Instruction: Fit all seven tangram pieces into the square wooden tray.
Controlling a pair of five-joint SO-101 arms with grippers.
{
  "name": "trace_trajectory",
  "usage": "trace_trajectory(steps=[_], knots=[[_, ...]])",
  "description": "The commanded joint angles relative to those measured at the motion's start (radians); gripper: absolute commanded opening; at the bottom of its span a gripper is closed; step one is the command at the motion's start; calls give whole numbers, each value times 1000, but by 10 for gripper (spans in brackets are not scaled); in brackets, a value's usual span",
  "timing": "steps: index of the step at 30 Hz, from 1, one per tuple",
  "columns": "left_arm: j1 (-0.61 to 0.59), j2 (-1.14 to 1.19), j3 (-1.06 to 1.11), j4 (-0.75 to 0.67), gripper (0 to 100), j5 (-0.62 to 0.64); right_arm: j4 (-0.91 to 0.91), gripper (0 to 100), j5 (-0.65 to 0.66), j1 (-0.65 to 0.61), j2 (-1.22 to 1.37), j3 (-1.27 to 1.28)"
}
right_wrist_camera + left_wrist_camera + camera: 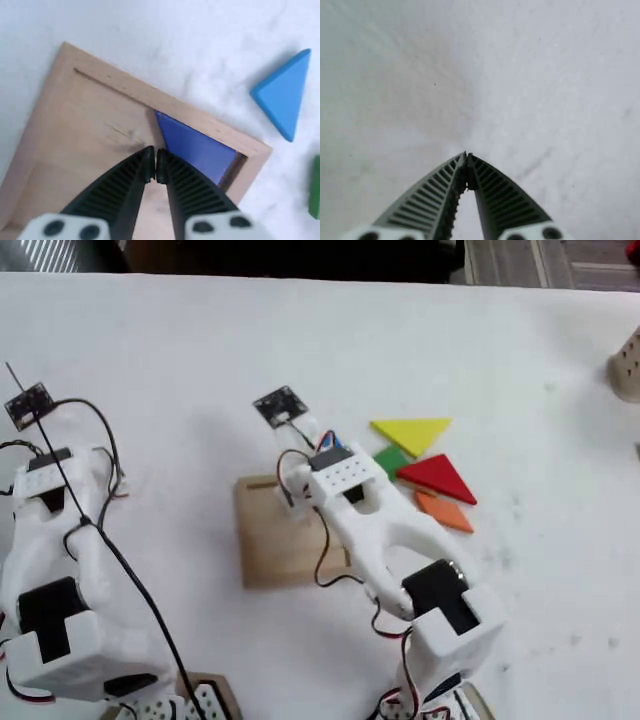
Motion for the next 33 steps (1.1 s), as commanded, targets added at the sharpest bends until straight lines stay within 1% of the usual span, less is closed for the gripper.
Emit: trace_trajectory(steps=[1, 5, 11, 18, 20, 25, 31, 33], knots=[[-4, -4, -28, -17, 24, -8, 5, 18, 12, 51, -47, -41], [-4, -4, -28, -17, 24, -8, 7, 18, 15, 91, -62, -41], [-4, -4, -28, -17, 24, -8, 71, 18, 17, 113, -84, -46], [-4, -4, -28, -20, 25, -8, 248, 18, 9, 119, -308, -5], [-4, -4, -28, -20, 26, -8, 269, 18, 9, 165, -384, 43], [-2, -4, -28, -20, 26, -8, 272, 18, 8, 334, -518, 155], [-1, -2, -28, -20, 26, -8, 272, 18, 11, 503, -579, 245], [16, -2, -26, -17, 26, -9, 272, 18, 9, 568, -578, 258]])
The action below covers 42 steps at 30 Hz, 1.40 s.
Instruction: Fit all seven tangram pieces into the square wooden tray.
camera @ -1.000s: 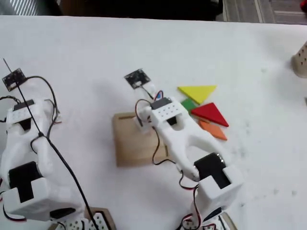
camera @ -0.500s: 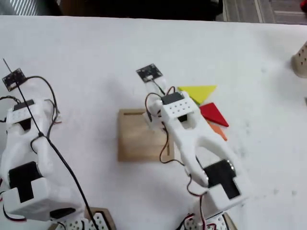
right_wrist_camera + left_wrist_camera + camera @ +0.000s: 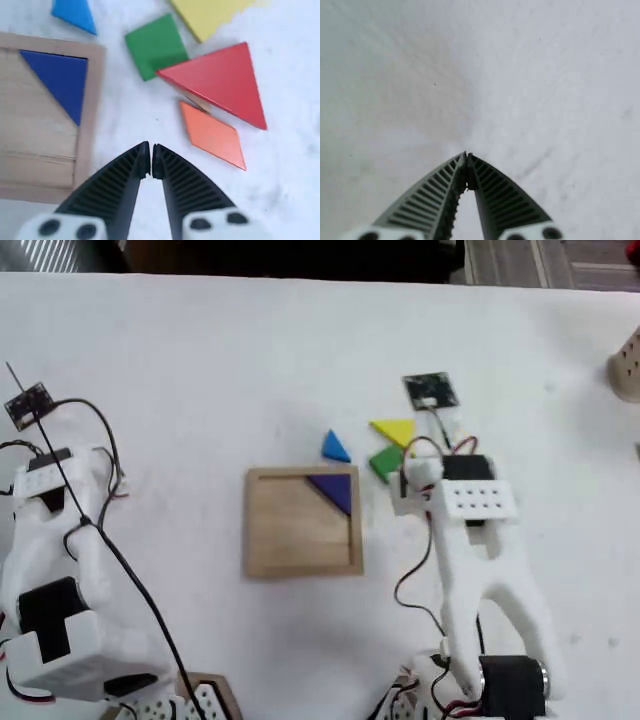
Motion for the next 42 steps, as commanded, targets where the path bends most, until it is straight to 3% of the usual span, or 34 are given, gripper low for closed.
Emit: trace_trajectory(steps=[1, 5, 11, 18, 24, 27, 32, 42], knots=[[25, -2, -23, -17, 26, -14, 12, 18, 8, 143, -45, 12], [51, -8, -12, -23, 24, -115, 16, 18, 14, 185, -45, 34], [68, -10, -11, -14, 24, -184, 28, 19, 6, 116, -53, 74], [90, -10, -12, 11, 27, -247, 25, 149, -44, 111, -53, 94], [127, -12, -14, 51, 28, -365, -45, 147, -38, 113, -44, 106], [133, -13, -12, 58, 41, -425, -87, 147, 52, 139, -44, 132], [134, -25, -12, 92, 183, -457, -228, 147, 259, 189, -42, 215], [200, -326, 302, -101, 192, -526, -289, 149, 299, 185, -42, 250]])
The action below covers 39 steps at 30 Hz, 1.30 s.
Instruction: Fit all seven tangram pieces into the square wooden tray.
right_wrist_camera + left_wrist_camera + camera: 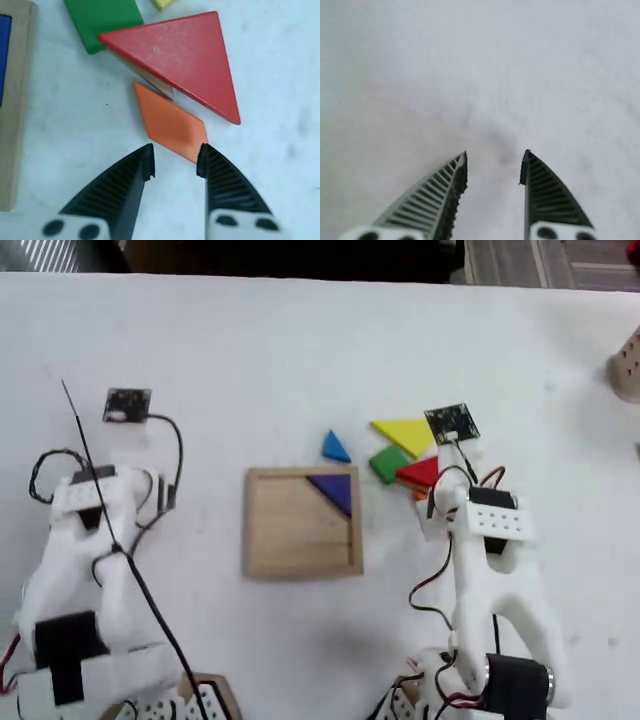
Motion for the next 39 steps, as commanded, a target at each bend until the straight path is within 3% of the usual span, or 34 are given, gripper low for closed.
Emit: trace_trajectory(steps=[1, 17, 30, 39], knots=[[35, -177, 107, -91, 193, -23, -16, 149, 68, 7, -36, -6], [33, -145, 86, -94, 192, -23, -7, 152, 720, 45, -24, 15], [35, -142, 84, -101, 192, -20, -50, 149, 775, 39, 312, -190], [35, -140, 86, -121, 192, -18, 45, 151, 775, 4, 288, -285]])
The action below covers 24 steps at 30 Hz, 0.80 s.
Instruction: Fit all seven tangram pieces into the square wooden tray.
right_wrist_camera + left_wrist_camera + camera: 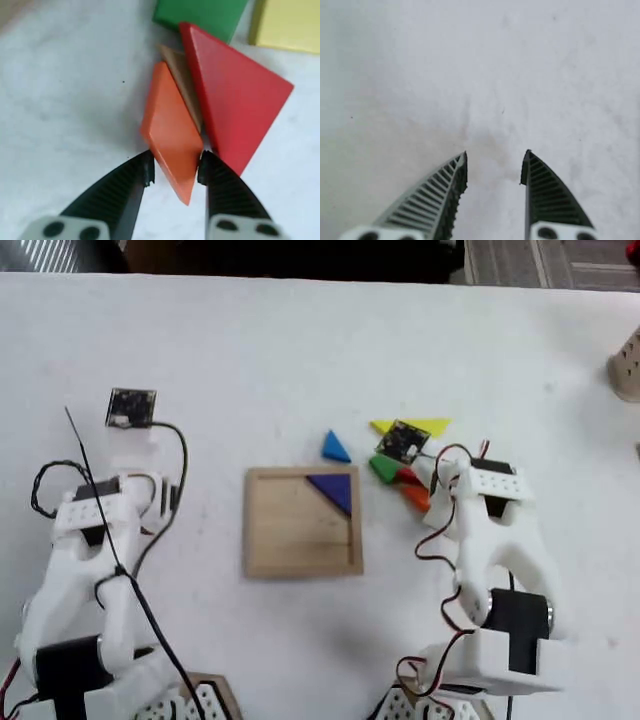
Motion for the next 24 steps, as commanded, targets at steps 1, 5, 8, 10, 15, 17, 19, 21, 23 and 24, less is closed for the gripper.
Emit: trace_trajectory(steps=[1, 5, 8, 10, 15, 17, 19, 21, 23, 24], knots=[[13, -5, -29, -23, 192, -3, 8, 150, 14, -22, -27, -60], [13, -5, -29, -23, 192, -3, -38, 149, 18, -22, 62, -61], [13, -5, -29, -23, 192, -3, -27, 152, 18, -22, 96, -95], [13, -5, -29, -23, 192, -3, 45, 157, 48, -22, 101, -129], [13, -5, -29, -23, 192, -3, 208, 260, 152, -61, 54, -155], [13, -5, -29, -23, 192, -3, 202, 255, 152, -68, 48, -160], [13, -5, -29, -23, 192, -3, 170, 236, 152, -74, 48, -158], [13, -5, -29, -23, 192, -3, 150, 217, 152, -77, 51, -152], [13, -5, -29, -23, 192, -3, 151, 207, 153, -77, 71, -152], [13, -5, -29, -23, 192, -3, 163, 204, 155, -77, 81, -152]])
